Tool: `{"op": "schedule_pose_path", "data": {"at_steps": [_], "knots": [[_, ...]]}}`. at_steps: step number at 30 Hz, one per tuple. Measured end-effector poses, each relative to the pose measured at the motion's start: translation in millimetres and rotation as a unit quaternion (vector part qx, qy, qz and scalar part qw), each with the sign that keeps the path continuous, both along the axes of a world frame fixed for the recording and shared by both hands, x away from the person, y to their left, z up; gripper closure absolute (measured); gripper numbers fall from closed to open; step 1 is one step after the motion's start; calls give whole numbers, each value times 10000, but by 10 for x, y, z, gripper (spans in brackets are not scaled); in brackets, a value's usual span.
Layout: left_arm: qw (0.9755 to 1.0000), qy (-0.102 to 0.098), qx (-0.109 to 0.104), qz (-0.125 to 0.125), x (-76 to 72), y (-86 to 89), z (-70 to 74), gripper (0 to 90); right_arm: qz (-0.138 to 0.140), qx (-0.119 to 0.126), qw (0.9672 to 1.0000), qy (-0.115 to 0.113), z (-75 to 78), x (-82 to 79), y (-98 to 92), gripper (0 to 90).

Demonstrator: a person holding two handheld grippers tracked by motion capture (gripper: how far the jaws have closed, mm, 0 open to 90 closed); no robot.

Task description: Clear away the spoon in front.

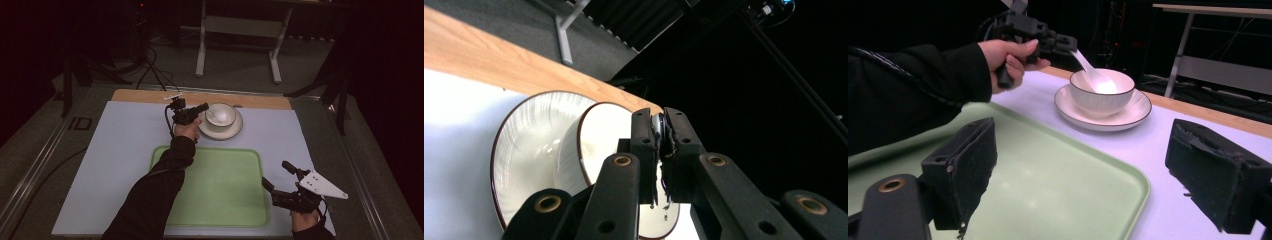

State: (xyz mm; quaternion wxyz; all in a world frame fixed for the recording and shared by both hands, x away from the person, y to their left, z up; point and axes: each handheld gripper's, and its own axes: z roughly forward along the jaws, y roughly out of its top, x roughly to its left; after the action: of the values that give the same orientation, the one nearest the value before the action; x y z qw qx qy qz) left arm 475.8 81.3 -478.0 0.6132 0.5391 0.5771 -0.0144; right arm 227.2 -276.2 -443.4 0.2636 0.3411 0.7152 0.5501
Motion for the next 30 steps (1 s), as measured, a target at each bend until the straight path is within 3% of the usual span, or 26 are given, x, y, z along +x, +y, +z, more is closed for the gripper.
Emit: {"op": "schedule_pose_path", "data": {"at_steps": [18, 25, 30], "knots": [[9970, -434, 339, -549, -304, 212, 600, 852, -34, -31, 10000, -12, -8, 7, 27, 129], [9930, -620, 665, -751, -463, 371, 832, 855, -21, -83, 10000, 14, -19, 16, 54, 129], [9912, -649, 770, -864, -552, 463, 922, 855, -8, -91, 10000, 28, -22, 21, 56, 129]]}}
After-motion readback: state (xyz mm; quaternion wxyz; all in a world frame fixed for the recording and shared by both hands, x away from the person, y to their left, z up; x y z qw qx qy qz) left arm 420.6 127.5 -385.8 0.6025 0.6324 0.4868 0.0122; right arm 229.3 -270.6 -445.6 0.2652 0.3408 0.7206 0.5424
